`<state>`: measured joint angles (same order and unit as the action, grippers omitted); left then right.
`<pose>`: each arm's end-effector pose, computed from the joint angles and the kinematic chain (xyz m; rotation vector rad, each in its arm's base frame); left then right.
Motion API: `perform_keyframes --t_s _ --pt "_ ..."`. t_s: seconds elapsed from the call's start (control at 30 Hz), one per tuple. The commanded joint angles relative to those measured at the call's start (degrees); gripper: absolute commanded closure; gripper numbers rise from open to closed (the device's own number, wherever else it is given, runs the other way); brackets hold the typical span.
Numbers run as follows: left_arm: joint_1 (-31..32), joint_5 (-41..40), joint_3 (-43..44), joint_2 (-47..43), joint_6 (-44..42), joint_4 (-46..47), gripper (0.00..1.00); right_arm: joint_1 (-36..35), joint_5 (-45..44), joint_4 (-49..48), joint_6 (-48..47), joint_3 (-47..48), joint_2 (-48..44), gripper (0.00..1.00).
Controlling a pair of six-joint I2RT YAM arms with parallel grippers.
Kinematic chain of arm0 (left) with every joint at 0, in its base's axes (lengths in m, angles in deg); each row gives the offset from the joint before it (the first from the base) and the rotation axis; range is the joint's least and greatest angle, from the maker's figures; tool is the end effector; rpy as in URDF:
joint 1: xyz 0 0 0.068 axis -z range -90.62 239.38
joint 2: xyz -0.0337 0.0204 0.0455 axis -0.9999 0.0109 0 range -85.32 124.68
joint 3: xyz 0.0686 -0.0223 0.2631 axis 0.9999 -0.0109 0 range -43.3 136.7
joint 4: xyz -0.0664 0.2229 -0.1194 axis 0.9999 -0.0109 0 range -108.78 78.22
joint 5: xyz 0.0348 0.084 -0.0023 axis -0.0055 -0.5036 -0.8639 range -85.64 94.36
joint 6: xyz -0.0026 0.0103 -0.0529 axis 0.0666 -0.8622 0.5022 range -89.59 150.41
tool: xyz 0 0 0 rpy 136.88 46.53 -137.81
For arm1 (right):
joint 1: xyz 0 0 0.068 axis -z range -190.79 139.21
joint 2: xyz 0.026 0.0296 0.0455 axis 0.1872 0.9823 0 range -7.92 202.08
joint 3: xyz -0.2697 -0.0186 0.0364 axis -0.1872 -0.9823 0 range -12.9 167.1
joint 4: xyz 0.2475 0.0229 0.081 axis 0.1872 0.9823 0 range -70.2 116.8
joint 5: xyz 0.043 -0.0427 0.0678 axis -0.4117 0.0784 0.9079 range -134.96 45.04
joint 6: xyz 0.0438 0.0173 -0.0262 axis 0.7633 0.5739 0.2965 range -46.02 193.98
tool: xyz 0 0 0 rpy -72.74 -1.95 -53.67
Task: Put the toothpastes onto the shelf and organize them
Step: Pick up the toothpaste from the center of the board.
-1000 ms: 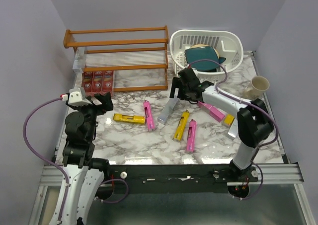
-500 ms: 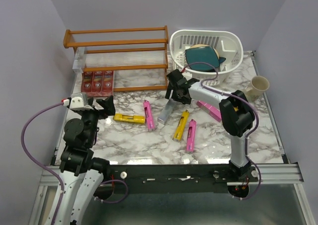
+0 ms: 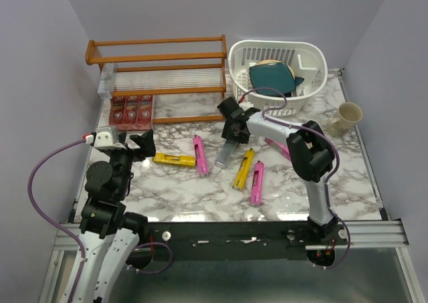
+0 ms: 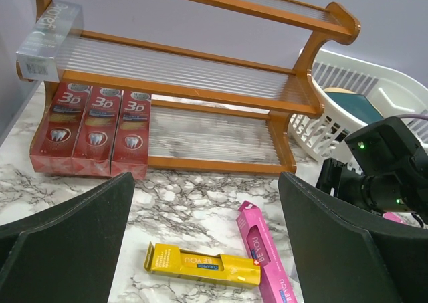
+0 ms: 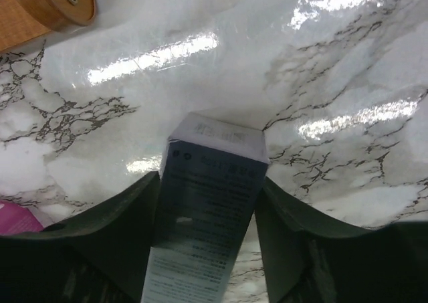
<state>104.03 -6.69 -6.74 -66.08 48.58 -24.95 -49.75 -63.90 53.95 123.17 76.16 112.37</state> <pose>0.0941 -0.0175 0.3386 -0.2019 1.4942 -0.3165 0.3482 0.2670 0.1678 0.3270 2.5878 0.0833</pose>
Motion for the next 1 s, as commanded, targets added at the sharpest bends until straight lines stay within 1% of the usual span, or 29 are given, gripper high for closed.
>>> perform_keyframes --t_s 0.0,0.03,0.07,0.13,0.17,0.23,0.27,0.33,0.37,0.43,0.47,0.5,0.6,0.63,0.73,0.77,0.83,0.93,0.97 --pt "0.3 1.4 -0.6 1.0 -0.6 -0.9 0.01 -0.4 1.2 -2.1 1.6 -5.3 -3.0 0.4" --pt "0.3 1.7 -0.5 1.3 -0.6 -1.0 0.01 -0.4 1.6 -2.9 1.8 -6.0 -3.7 0.41" --pt "0.2 2.2 -0.3 1.9 -0.5 -1.3 0.01 -0.4 2.1 -3.6 2.2 -6.9 -4.9 0.47" --pt "0.3 2.6 -0.1 2.5 -0.4 -1.7 0.01 -0.4 2.3 -5.1 2.6 -8.6 -6.0 0.53" --pt "0.3 3.0 0.2 2.8 -0.2 -1.9 0.01 -0.5 2.8 -5.8 2.7 -9.3 -6.6 0.59" --pt "0.3 3.0 0.9 3.2 0.8 -2.6 0.01 -0.4 4.0 -8.6 2.8 -12.1 -9.4 0.64" --pt "0.3 2.8 2.9 3.9 2.2 -4.7 0.01 -0.4 4.5 -9.6 2.8 -13.1 -10.5 0.67" --pt "0.3 2.1 6.1 4.7 3.3 -8.1 0.01 -0.4 5.3 -13.0 3.0 -15.6 -14.7 0.69" --pt "0.2 1.9 10.0 5.4 3.5 -11.8 0.01 -0.4 5.5 -14.4 3.1 -18.6 -16.6 0.71" --pt "0.3 1.4 14.0 6.4 4.8 -15.4 0.01 -0.4 5.9 -18.8 3.4 -21.5 -21.6 0.73" --pt "0.3 1.5 17.5 7.3 5.2 -18.3 0.01 -0.3 6.3 -20.3 3.4 -24.4 -23.2 0.74" --pt "0.3 1.8 19.0 7.7 5.6 -19.3 0.01 -0.3 6.5 -23.0 3.5 -25.7 -24.7 0.75" --pt "0.2 4.6 22.9 9.1 7.8 -22.4 0.01 -0.3 7.2 -28.0 3.3 -30.4 -30.5 0.76" --pt "0.2 6.9 23.4 9.2 9.6 -22.8 0.01 -0.2 7.6 -29.2 3.0 -31.4 -31.8 0.77" --pt "0.3 11.2 21.9 9.4 12.5 -20.3 0.01 -0.1 9.2 -35.5 2.3 -35.9 -36.7 0.78" --pt "0.3 15.0 19.8 9.3 14.1 -17.8 0.01 -0.1 9.7 -37.1 2.1 -37.2 -38.0 0.78" --pt "0.2 17.1 17.9 9.7 15.7 -15.6 0.01 0.2 11.4 -41.6 0.6 -40.2 -40.8 0.79" --pt "0.2 21.5 15.0 11.4 17.6 -11.8 0.01 0.2 13.5 -47.2 -2.9 -43.5 -44.1 0.8" --pt "0.3 22.7 13.3 12.3 17.9 -9.4 0.01 0.2 14.0 -48.8 -5.4 -44.6 -44.8 0.81"
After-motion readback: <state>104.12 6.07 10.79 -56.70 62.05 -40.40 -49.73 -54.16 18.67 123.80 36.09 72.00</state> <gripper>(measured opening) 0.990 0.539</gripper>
